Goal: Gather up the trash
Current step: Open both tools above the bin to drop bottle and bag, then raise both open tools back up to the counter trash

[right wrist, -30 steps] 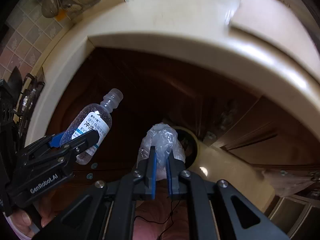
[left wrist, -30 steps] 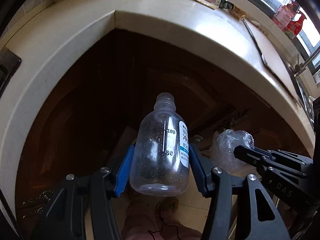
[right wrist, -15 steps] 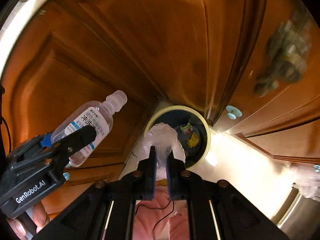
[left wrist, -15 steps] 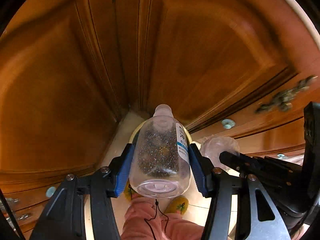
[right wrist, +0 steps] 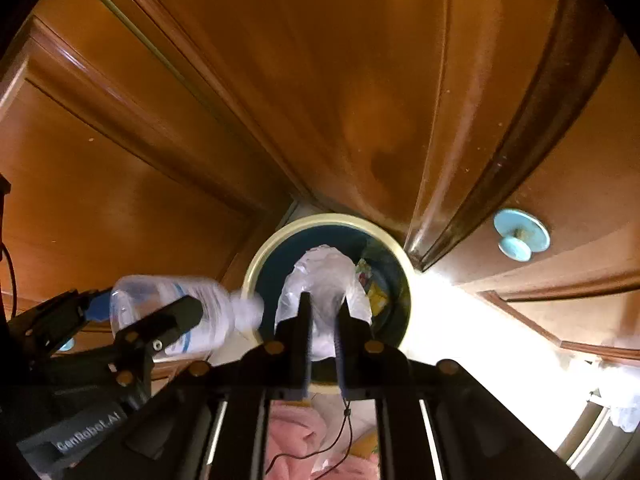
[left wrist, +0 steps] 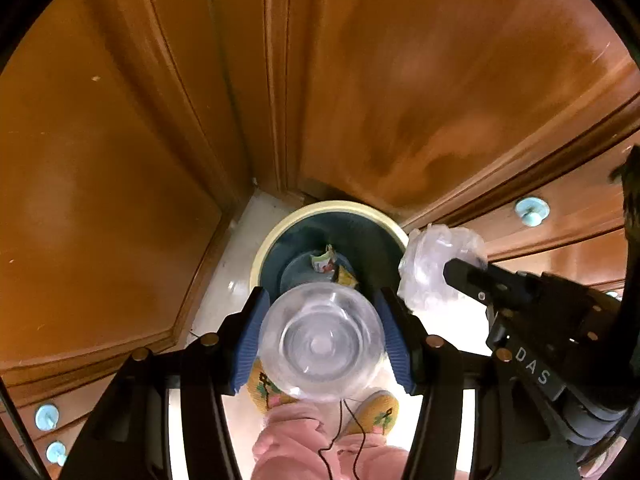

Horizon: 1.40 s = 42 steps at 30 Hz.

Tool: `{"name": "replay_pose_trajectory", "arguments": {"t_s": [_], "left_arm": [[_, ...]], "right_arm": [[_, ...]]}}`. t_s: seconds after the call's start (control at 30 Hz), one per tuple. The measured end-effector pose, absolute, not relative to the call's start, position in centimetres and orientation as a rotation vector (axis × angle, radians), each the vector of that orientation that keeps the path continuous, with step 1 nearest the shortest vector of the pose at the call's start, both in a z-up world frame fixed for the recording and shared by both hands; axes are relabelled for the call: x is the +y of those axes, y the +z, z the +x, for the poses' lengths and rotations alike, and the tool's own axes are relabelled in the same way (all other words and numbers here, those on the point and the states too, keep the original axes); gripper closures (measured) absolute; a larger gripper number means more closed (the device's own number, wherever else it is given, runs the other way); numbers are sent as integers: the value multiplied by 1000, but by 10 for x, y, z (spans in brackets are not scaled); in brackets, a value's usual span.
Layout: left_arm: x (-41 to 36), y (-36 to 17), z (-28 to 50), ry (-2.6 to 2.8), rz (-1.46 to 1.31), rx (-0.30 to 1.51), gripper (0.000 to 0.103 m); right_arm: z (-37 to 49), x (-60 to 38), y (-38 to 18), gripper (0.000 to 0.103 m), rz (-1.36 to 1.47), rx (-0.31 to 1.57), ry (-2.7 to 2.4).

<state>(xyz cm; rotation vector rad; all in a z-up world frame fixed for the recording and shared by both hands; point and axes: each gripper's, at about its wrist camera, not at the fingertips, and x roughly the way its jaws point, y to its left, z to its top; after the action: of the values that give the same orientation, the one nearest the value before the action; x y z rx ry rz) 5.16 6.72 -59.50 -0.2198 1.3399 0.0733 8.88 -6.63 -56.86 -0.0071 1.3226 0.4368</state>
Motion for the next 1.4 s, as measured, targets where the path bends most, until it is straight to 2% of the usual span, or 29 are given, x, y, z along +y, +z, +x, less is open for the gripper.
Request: {"name": "replay_pose_trajectory", "arguments": {"t_s": [0.07,0.1,0.17,0.23,0.5,0.73,1.03,1.4], "left_arm": [[69,-600,54,82,-202,1337,40],[69,-601,53,92,-195,1332,34],[69,-601,53,106,-190,1318,30],[71,-602,52,118,-195,1316,27],[77,-596,49,133,-231,1332,27],[80,-564,51,133,-240,1322,27],[79,-465,49,105,-237,1277,27],[65,-334,49,47,-203,1200,27]], "right_arm": [[91,-64,-573,78,-13,1339,432],[91,-67,-574,75,-11,1340,431],[92,-68,-575,69,-11,1334,426],[92,-72,-574,67,-11,1338,424],[87,-75,-565,67,-51,1352,422],[86,-81,-541,67,-38,1360,391],[78,-89,-457,67,-53,1329,372],[68,-97,-301,67,-63,1188,354]]}}
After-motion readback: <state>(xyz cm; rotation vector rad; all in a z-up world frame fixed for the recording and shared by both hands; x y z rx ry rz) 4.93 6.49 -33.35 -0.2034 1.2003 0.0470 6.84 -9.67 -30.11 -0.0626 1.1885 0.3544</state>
